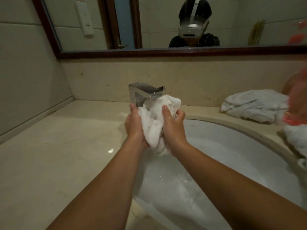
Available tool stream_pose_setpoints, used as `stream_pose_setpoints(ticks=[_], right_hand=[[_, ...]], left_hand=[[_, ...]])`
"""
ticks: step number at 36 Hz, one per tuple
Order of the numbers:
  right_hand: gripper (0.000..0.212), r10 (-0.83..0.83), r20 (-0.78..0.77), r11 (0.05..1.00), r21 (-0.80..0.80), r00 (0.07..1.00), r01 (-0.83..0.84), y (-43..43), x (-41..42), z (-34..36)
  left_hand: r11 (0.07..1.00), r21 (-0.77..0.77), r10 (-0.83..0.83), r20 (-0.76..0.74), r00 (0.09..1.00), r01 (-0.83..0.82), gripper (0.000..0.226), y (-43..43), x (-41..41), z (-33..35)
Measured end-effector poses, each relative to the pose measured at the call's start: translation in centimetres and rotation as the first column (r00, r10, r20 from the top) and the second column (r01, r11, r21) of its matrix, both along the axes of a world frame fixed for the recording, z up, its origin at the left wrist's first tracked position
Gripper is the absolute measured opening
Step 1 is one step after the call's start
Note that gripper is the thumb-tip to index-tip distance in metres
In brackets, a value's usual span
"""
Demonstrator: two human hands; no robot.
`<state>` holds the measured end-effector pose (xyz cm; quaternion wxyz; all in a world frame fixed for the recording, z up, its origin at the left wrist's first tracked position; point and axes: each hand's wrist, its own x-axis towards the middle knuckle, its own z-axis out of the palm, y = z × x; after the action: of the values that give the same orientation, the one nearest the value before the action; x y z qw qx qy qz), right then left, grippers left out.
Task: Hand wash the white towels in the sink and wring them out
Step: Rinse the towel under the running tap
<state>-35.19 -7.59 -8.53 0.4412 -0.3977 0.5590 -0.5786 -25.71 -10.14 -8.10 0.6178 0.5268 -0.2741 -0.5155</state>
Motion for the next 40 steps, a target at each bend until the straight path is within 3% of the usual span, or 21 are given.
stream_pose_setpoints(ticks=[2, 5, 11, 16, 23, 36, 40], right_hand=[[0.101, 0.051, -0.010, 0.999, 0.013, 0.999, -0.051, 0.3, 0.1, 0.0], [0.094, 0.080, 0.030, 0.997, 0.004, 0.996, -0.080, 0.4, 0.0, -0.1], [0.057, 0.019, 0.061, 1.000, 0.006, 0.998, -0.019, -1.0, -0.9, 0.0], [0.059, -0.017, 0.172, 1.000, 0.024, 0.985, 0.014, -1.4, -1.0, 0.0], [0.049, -0.031, 0.242, 0.998, 0.053, 0.970, 0.019, -1.6, -0.8, -0.1], [0.055, -0.024, 0.257, 1.000, 0.018, 0.966, 0.020, -1.3, -0.5, 0.0], [0.053, -0.041, 0.242, 0.999, 0.031, 0.970, 0.035, -1.4, -0.4, -0.1]], left_hand=[[0.997, 0.018, -0.072, -0.078, 0.994, 0.074, 0.094, -0.4, 0.1, -0.7], [0.990, -0.022, -0.142, -0.136, 0.980, 0.141, 0.098, -1.8, 0.1, -1.7], [0.994, -0.044, -0.106, -0.135, 0.985, 0.101, 0.061, -0.1, -0.7, 0.0], [0.992, -0.071, -0.118, -0.185, 0.976, 0.107, 0.048, 0.4, -1.5, 0.8], [0.993, -0.090, -0.083, -0.140, 0.987, 0.071, 0.049, -0.4, -1.5, 0.2], [0.992, -0.111, -0.071, -0.101, 0.992, 0.060, 0.056, -1.1, -1.2, -0.5], [0.989, -0.134, -0.074, -0.088, 0.993, 0.062, 0.067, -1.2, -1.1, -0.7]])
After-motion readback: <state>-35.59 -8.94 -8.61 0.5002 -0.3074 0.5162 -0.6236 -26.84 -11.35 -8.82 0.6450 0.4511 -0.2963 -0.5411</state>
